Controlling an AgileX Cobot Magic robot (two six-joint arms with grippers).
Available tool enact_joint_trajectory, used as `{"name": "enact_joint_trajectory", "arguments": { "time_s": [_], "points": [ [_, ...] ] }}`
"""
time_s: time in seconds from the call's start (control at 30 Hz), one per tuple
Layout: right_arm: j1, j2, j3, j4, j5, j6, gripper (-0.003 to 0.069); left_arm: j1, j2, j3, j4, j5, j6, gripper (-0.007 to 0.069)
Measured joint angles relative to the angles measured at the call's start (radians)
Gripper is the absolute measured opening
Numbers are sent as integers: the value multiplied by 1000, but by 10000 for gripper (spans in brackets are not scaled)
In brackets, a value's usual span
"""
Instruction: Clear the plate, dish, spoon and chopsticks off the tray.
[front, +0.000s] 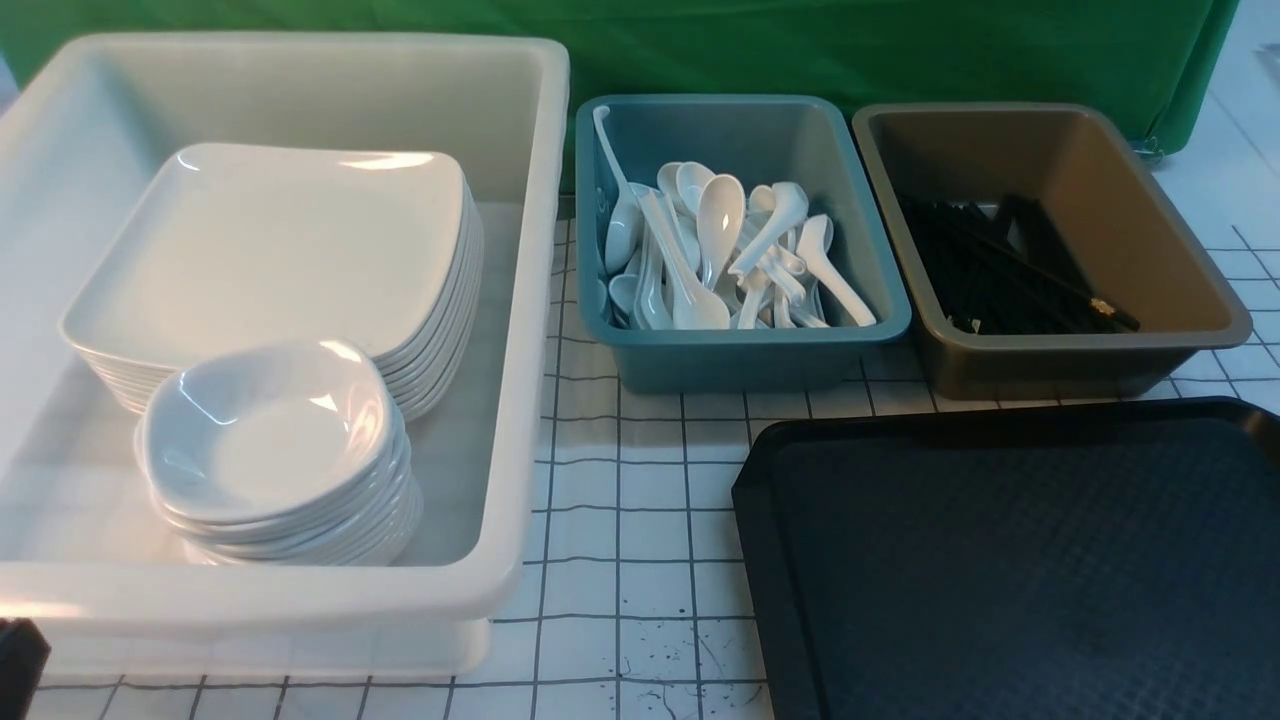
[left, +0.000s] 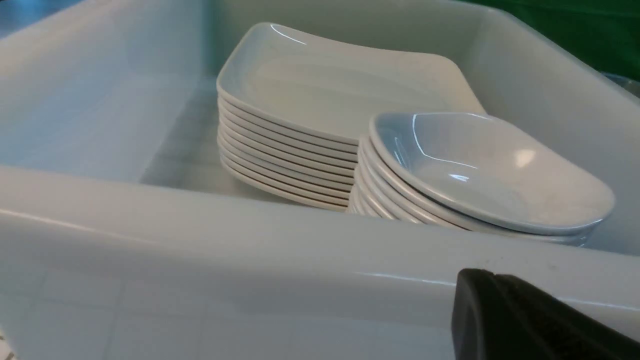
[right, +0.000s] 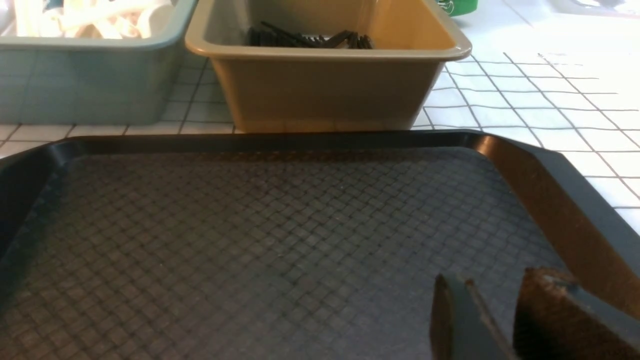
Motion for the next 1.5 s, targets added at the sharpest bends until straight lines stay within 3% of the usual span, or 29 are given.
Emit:
{"name": "enact_joint_trajectory", "arguments": {
  "time_s": [0.37, 1.5],
  "points": [
    [0, 0, 0, 0, 1, 0, 240, -5, 0, 0, 1, 4, 53, 2],
    [0, 0, 0, 0, 1, 0, 240, -5, 0, 0, -10, -3, 53, 4]
  ]
}}
